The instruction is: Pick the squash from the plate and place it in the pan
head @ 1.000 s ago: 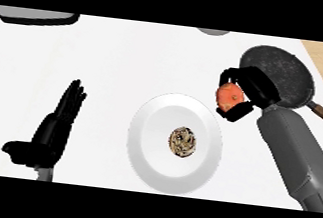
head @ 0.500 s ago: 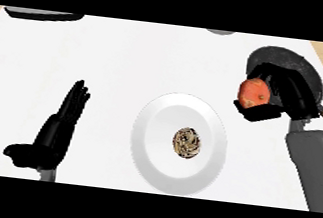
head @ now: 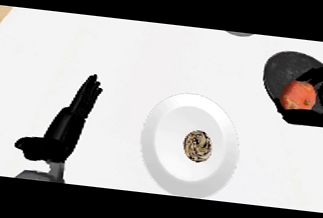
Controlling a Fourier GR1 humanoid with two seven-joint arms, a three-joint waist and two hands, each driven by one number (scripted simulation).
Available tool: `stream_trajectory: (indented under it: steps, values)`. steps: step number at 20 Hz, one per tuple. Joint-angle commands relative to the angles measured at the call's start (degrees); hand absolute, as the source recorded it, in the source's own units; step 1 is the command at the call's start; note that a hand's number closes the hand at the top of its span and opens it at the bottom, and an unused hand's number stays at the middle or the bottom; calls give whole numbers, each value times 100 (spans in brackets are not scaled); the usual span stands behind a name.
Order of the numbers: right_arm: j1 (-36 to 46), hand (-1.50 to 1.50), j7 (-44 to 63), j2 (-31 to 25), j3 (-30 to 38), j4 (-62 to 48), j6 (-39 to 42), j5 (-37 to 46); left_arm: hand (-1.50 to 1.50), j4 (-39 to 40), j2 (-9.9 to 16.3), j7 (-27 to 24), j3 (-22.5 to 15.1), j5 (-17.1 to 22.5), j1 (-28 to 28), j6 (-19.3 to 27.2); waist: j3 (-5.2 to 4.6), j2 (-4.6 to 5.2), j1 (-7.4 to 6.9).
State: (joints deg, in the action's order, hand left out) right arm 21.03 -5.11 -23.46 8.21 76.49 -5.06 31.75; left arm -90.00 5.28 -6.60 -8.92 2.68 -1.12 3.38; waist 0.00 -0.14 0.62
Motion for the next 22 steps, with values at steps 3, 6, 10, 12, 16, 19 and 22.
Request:
stream_trajectory:
  steps: [3, 6, 10, 12, 16, 19, 22]
  values:
    - [392, 150, -840, -226, 496, -1313, -1249, 544, 0, -439, 36, 318, -101, -55, 117, -21, 8, 34, -165]
    - [1241, 150, -1431, -372, 1029, -2509, -1335, 3, 0, 22, -89, 100, -75, -90, -230, -54, 9, 57, -183]
    - [2006, 150, -2104, -601, 1365, -4031, -1611, -111, 0, -149, -184, 336, -200, -147, -263, -2, 14, 84, -269]
    - [2244, 150, -2443, -752, 1492, -4567, -1780, -102, 0, 288, -168, -88, -113, -190, -337, -68, 16, 120, -308]
    - [2460, 150, -3037, -907, 1733, -5389, -1947, -211, 0, -23, -284, 105, -273, -215, -247, -10, 26, 153, -391]
    - [2511, -150, -1741, -1167, 1167, -5925, -1123, 394, 0, -81, -182, 50, -266, -159, -184, -147, 12, 209, -537]
    - [2730, -150, -1599, -981, 533, -6223, -702, 980, 0, -41, -202, 289, -260, -115, -499, -202, 15, 223, -600]
